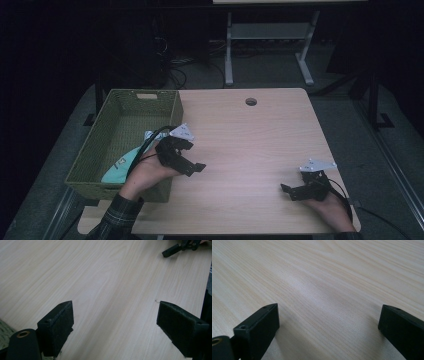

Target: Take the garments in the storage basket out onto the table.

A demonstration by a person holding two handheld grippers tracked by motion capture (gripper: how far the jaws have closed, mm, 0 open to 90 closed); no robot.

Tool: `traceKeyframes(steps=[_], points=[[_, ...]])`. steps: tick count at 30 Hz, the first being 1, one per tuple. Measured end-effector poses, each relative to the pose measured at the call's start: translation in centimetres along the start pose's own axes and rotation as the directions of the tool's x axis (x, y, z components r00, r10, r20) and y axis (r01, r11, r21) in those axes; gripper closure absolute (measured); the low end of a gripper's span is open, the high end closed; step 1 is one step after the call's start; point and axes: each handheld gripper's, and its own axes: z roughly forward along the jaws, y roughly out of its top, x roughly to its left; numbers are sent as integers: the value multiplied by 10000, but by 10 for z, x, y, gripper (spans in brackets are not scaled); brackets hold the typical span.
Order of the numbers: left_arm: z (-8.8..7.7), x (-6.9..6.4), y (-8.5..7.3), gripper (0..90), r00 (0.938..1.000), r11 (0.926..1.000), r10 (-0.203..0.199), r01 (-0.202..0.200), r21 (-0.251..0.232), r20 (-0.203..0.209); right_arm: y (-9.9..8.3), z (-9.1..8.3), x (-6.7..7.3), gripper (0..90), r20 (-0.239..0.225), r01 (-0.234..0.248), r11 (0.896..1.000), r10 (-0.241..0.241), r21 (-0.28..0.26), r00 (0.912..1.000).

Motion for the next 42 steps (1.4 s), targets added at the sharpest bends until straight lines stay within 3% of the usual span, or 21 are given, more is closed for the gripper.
traceKeyframes(steps=[11,25,42], points=[[-8,7,-5,138,9998,9998,-182,183,96,-42,0,0,0,31,-3,-1,10000,1,-3,10000],[-26,19,-15,140,9983,9991,-415,415,-10,-411,0,0,0,31,-1,-2,10000,2,-2,10000],[-45,37,-33,152,9908,9952,-965,974,48,-945,0,0,0,31,-2,-8,10000,8,2,10000]])
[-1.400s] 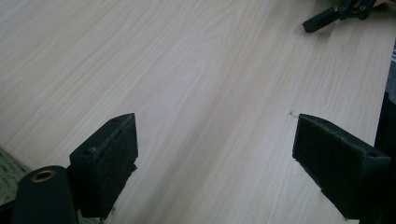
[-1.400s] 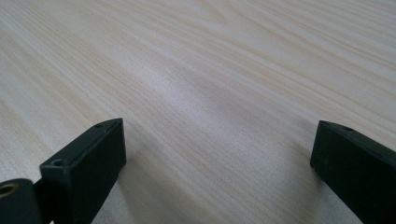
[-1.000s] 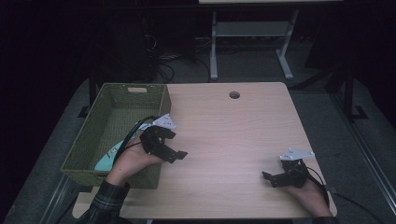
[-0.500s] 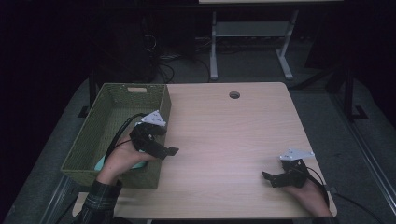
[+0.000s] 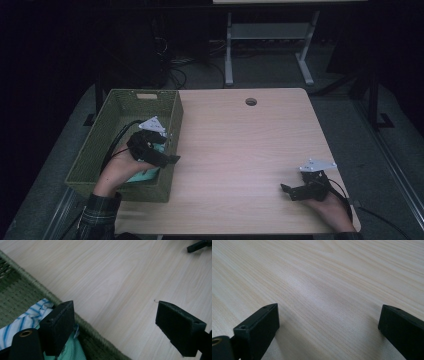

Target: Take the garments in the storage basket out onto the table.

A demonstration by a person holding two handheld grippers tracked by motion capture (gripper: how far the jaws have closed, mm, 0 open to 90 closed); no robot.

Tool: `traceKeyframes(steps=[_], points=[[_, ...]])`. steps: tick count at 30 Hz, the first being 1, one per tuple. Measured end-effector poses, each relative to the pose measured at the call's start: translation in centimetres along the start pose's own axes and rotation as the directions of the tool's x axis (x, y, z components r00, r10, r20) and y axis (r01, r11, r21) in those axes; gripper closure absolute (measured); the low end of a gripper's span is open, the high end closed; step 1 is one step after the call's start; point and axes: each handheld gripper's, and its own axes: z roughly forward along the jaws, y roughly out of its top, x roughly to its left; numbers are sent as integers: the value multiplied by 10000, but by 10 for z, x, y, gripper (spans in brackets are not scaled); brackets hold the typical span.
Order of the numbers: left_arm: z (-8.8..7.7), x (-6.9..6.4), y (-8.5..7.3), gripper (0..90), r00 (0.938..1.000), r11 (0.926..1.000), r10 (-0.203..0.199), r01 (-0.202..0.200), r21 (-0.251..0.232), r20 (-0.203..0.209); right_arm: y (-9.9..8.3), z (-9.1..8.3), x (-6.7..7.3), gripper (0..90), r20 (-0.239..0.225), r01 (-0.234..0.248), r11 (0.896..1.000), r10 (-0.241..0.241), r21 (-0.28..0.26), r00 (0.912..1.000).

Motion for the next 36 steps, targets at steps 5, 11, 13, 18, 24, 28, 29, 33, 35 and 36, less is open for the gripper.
traceKeyframes(steps=[5,11,13,18,24,28,29,33,35,36], points=[[-5,7,-6,184,9997,9999,-170,171,10,-189,0,0,0,31,3,-7,10000,7,3,10000],[-11,16,-16,237,9980,9987,-502,503,26,-373,0,0,0,31,-1,2,10000,-2,0,10000],[-12,18,-19,269,9972,9980,-632,634,43,-390,0,0,0,31,-1,-1,10000,1,0,10000],[-17,26,-26,319,9951,9967,-784,796,181,-609,0,0,0,31,0,4,10000,-4,3,10000],[-22,35,-36,343,9903,9943,-962,1002,358,-1003,0,0,0,31,-3,8,10000,-8,2,10000],[-23,41,-42,347,9875,9925,-1109,1159,386,-1119,0,0,0,31,-4,8,10000,-8,0,10000],[-24,42,-44,347,9863,9914,-1198,1250,396,-1134,0,0,0,31,5,9,10000,-9,3,10000],[-25,46,-47,350,9846,9905,-1252,1312,419,-1218,0,0,0,31,-1,10,10000,-10,4,10000],[-24,50,-49,354,9843,9903,-1220,1293,504,-1277,0,0,0,31,-1,7,10000,-7,2,10000],[-22,51,-51,355,9837,9897,-1258,1334,523,-1283,0,0,0,31,1,8,10000,-8,5,10000]])
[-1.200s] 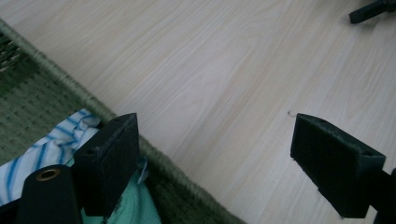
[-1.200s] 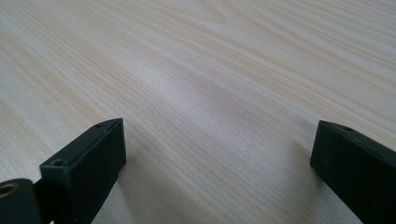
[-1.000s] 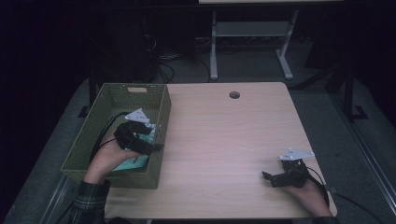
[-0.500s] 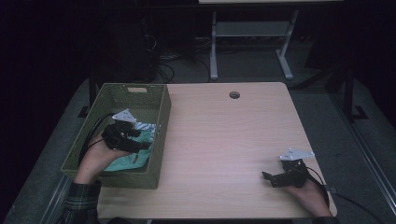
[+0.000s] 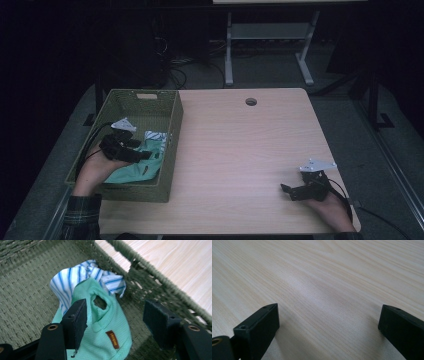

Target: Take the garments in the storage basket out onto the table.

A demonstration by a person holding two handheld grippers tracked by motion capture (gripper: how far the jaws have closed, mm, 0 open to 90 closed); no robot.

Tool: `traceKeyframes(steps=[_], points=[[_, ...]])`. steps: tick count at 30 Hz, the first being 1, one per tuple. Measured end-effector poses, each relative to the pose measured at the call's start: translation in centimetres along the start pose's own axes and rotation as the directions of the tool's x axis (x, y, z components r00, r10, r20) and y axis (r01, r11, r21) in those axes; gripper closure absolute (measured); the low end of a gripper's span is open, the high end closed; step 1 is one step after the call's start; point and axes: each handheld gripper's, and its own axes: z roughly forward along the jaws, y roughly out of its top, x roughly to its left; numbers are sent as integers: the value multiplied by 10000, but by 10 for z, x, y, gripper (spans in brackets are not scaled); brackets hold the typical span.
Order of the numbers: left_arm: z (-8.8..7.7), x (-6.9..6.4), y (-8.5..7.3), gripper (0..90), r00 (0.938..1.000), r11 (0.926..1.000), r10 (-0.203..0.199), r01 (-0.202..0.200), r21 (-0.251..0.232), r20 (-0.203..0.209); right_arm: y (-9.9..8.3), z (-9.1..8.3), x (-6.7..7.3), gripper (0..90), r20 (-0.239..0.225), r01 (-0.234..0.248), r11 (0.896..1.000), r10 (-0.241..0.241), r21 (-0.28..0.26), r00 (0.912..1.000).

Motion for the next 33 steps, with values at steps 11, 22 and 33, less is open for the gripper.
traceKeyframes(steps=[11,22,33], points=[[18,13,-8,368,9994,9983,-272,283,507,-209,0,0,0,31,-6,0,10000,0,-1,10000],[37,24,-17,376,9993,9933,-256,286,1120,-278,0,0,0,31,2,1,10000,-1,0,10000],[49,31,-29,407,9989,9912,-403,429,1255,-237,0,0,0,31,-1,-3,10000,3,-3,10000]])
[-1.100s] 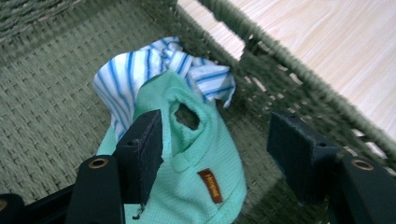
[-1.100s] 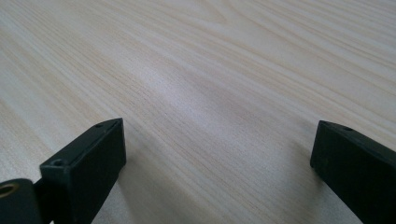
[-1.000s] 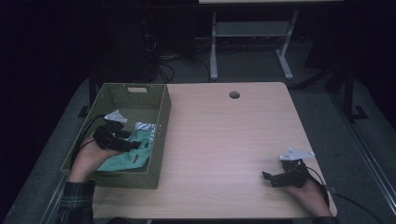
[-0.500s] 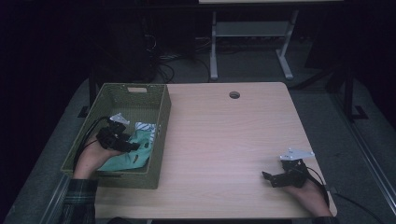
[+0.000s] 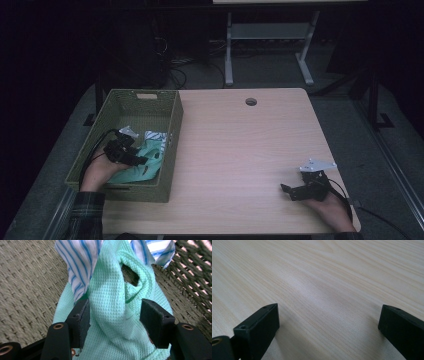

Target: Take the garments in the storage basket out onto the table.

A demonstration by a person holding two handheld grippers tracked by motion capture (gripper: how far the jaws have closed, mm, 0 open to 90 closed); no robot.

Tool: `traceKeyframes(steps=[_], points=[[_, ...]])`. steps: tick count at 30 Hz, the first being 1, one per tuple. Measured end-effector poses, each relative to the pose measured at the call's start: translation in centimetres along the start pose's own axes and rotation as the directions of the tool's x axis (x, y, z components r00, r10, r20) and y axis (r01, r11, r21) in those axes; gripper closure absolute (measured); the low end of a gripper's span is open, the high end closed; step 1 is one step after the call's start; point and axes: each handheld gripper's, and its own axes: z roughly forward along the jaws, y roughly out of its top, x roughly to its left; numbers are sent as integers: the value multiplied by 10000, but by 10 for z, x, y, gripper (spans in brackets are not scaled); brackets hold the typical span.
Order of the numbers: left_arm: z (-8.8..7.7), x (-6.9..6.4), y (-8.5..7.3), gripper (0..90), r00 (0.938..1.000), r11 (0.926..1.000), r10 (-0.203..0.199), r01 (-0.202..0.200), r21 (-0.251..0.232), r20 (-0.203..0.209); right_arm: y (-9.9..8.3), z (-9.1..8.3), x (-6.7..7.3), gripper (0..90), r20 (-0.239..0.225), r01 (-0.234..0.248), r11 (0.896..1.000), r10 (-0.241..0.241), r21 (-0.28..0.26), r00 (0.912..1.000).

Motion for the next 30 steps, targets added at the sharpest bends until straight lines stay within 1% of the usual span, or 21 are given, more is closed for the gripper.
traceKeyframes(steps=[2,3,5,7,9,12,15,17,22,26,30], points=[[6,1,-1,405,10000,9997,-76,76,214,-4,0,0,0,31,-3,1,10000,-1,-2,10000],[8,1,-1,403,9999,9990,11,-4,454,-158,0,0,0,31,-2,7,10000,-7,-3,10000],[11,0,-1,402,9998,9983,45,-32,590,-210,0,0,0,31,-2,5,10000,-5,-5,10000],[12,0,-1,401,9997,9977,75,-59,673,-239,0,0,0,31,0,5,10000,-5,-4,10000],[12,0,-1,401,9998,9972,-19,35,749,-220,0,0,0,31,-5,4,10000,-4,-6,10000],[14,0,-1,403,9998,9964,-20,37,851,-203,0,0,0,31,0,2,10000,-2,4,10000],[15,0,-1,431,9999,9956,-25,39,937,-144,0,0,0,31,-5,5,10000,-5,-1,10000],[15,1,-1,475,9998,9949,-180,176,993,39,0,0,0,31,-3,5,10000,-5,-5,10000],[14,1,-1,645,9990,9938,-261,221,1094,350,0,0,0,31,-8,4,10000,-4,-4,10000],[12,2,0,755,9978,9935,-538,497,1026,382,0,0,0,31,-3,6,10000,-6,-4,10000],[7,4,0,799,9971,9953,-663,635,730,363,0,0,0,31,0,1,10000,-1,-4,10000]])
